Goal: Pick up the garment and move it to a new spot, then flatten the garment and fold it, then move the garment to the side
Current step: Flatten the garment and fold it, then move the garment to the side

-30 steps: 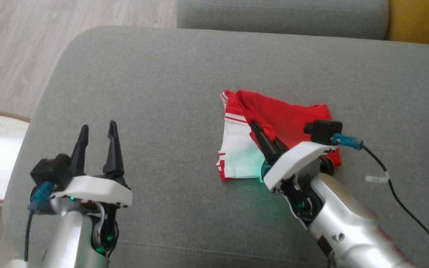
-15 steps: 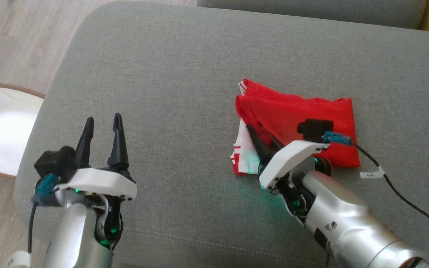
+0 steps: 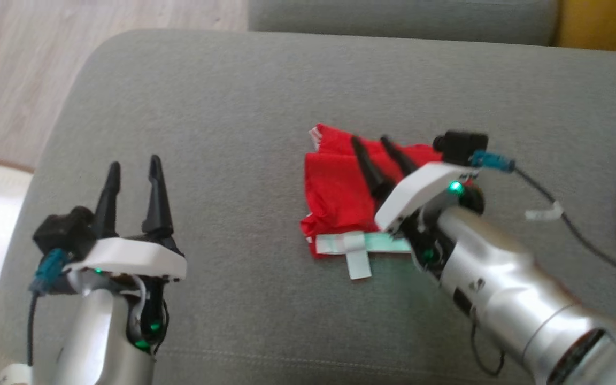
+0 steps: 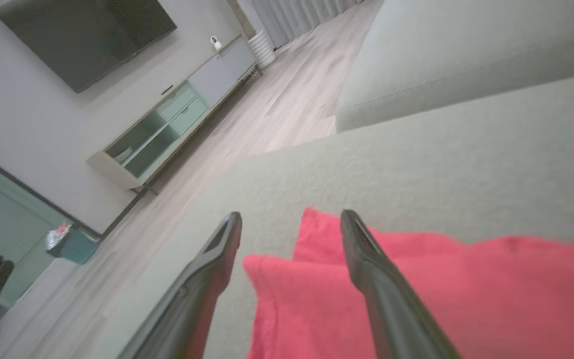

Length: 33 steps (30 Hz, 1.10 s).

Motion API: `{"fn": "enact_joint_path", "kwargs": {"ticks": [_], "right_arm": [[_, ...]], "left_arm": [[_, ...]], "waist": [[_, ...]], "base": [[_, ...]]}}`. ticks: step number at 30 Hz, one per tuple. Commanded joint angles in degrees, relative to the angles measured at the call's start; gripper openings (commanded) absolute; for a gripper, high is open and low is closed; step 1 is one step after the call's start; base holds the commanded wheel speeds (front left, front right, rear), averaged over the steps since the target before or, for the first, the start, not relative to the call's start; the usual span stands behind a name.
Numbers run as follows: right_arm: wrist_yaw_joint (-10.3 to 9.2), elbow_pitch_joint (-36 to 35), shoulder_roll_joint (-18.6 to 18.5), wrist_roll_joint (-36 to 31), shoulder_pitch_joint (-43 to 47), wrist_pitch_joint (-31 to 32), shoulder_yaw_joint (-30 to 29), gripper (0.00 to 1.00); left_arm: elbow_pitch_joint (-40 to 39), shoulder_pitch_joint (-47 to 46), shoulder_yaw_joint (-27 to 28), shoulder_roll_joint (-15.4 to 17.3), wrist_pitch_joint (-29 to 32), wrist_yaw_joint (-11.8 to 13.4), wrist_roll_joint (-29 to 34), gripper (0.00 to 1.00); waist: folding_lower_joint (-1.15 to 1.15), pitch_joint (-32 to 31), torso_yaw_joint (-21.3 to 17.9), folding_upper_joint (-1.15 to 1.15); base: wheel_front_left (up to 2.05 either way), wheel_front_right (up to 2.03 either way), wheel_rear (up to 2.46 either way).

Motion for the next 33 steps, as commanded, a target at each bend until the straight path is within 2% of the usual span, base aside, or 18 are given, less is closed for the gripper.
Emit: {"fn": "enact_joint_path", "kwargs": {"ticks": [1, 4, 8, 12, 15, 16, 19, 26, 29, 33], "right_arm": [[0.37, 0.4, 0.8, -2.92, -3.41, -0.77, -2.03, 1.0], [0.37, 2.31, 0.2, -9.91, -6.05, -0.79, -6.87, 1.0], [0.37, 0.6, -3.97, -21.47, -6.13, -0.8, -14.39, 1.0], [0.37, -3.77, -7.03, -31.66, -1.84, -0.81, -23.24, 1.0], [0.37, -7.7, -7.58, -38.47, 2.88, -0.81, -30.02, 1.0], [0.37, -7.7, -7.58, -38.47, 2.88, -0.81, -30.02, 1.0], [0.37, -11.93, -6.63, -44.66, 8.02, -0.81, -36.68, 1.0], [0.37, -21.55, -1.5, -56.24, 18.99, -0.82, -49.01, 1.0], [0.37, -25.66, -0.11, -61.05, 23.13, -0.82, -51.94, 1.0], [0.37, -28.68, 0.69, -63.21, 26.77, -0.78, -53.23, 1.0]], "left_arm": [[-2.75, -1.84, 2.41, 0.56, -0.3, -0.06, 0.3, 1.0], [-4.16, -1.71, 2.82, 0.54, -0.3, 0.03, 0.31, 1.0], [-5.61, -1.54, 2.85, 0.53, -0.3, 0.04, 0.24, 1.0], [-6.5, -1.28, 2.13, 0.52, -0.3, -0.16, 0.16, 1.0], [-6.75, -1.01, 1.39, 0.51, -0.3, -0.13, 0.09, 1.0], [-6.75, -1.01, 1.39, 0.51, -0.3, -0.13, 0.09, 1.0], [-7.0, -0.8, 0.47, 0.51, -0.3, -0.33, 0.4, 1.0], [-8.04, 0.51, -0.89, 0.51, -0.3, -0.4, -0.06, 1.0], [-8.46, 1.6, -1.13, 0.5, -0.3, -0.05, -0.21, 1.0], [-8.7, 2.81, -1.1, 0.5, -0.3, 0.11, 0.1, 1.0]], "waist": [[0.0, -0.86, -2.04, 0.0], [0.0, -1.23, -3.73, 0.0], [0.0, -1.45, -5.46, 0.0], [0.0, -1.44, -6.85, 0.0], [0.0, -1.33, -7.69, 0.0], [0.0, -1.33, -7.69, 0.0], [0.0, -1.13, -8.43, 0.0], [0.0, -0.96, -9.69, 0.0], [0.0, -1.04, -9.99, 0.0], [0.0, -1.17, -10.26, 0.0]], "base": [[0.0, 0.0, 0.0], [0.0, 0.0, 0.0], [0.0, 0.0, 0.0], [0.0, 0.0, 0.0], [0.0, 0.0, 0.0], [0.0, 0.0, 0.0], [0.0, 0.0, 0.0], [0.0, 0.0, 0.0], [0.0, 0.0, 0.0], [0.0, 0.0, 0.0]]}}
